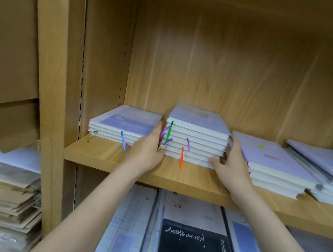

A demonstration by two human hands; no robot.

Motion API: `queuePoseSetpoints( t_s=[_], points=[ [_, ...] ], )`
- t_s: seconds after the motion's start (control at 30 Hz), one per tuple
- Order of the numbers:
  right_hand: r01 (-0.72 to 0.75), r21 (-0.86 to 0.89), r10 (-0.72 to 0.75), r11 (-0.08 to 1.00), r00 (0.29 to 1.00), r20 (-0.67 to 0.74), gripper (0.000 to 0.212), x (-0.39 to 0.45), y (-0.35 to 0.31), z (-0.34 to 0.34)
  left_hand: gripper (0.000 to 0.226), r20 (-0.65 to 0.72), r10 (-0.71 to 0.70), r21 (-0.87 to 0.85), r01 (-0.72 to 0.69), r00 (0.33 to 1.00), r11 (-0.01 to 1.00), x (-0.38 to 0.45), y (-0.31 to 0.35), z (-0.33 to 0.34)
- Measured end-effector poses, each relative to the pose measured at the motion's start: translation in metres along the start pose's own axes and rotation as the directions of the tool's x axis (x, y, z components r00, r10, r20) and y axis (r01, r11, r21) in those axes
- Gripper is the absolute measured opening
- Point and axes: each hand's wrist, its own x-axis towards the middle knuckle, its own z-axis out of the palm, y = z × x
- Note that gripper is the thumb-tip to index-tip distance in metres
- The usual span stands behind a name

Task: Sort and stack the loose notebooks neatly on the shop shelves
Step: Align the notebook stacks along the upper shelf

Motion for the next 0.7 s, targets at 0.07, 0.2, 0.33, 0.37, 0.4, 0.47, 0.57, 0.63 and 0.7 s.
queuePoseSetpoints(
  t_s=[0.07, 0.2, 0.33, 0.37, 0.4, 0.47, 0.57, 0.63, 0.7],
  points=[
    [0.041, 0.006, -0.041, 0.999, 0.999, 0.005, 0.091, -0.001, 0.0, 0.0, 0.082, 0.007, 0.033, -0.092, -0.033, 0.999, 0.995, -0.003, 0.002, -0.001],
    [0.164, 0.041, -0.164, 0.986, 0.986, -0.005, 0.093, 0.0, 0.005, 0.001, 0.092, 0.03, 0.159, -0.234, -0.148, 0.987, 0.961, -0.004, 0.0, -0.004],
    [0.132, 0.123, -0.13, 0.984, 0.991, -0.019, 0.047, 0.003, 0.006, 0.0, 0.092, 0.047, 0.19, -0.382, -0.158, 0.981, 0.91, 0.002, -0.009, -0.002],
    [0.116, 0.126, -0.114, 0.985, 0.993, -0.022, 0.043, 0.002, 0.005, -0.001, 0.09, 0.051, 0.198, -0.41, -0.16, 0.979, 0.898, 0.002, -0.011, -0.002],
    [0.101, 0.125, -0.099, 0.987, 0.995, -0.024, 0.041, 0.001, 0.004, -0.002, 0.087, 0.054, 0.211, -0.44, -0.167, 0.976, 0.882, 0.001, -0.012, -0.003],
    [0.082, 0.121, -0.08, 0.989, 0.997, -0.02, 0.046, 0.0, 0.001, -0.001, 0.085, 0.05, 0.232, -0.478, -0.181, 0.971, 0.86, 0.001, -0.011, -0.006],
    [0.079, 0.038, -0.077, 0.996, 0.995, -0.06, 0.058, -0.003, -0.002, -0.002, 0.083, 0.031, 0.213, -0.534, -0.164, 0.977, 0.829, 0.001, -0.005, -0.003],
    [0.09, -0.063, -0.094, 0.994, 0.993, -0.066, 0.059, -0.004, -0.004, -0.003, 0.077, 0.008, 0.237, -0.621, -0.181, 0.971, 0.763, -0.003, -0.002, -0.006],
    [0.082, -0.104, -0.088, 0.991, 0.995, -0.053, 0.059, -0.006, -0.008, -0.003, 0.073, -0.034, 0.226, -0.658, -0.192, 0.973, 0.728, -0.004, 0.0, -0.005]
  ],
)
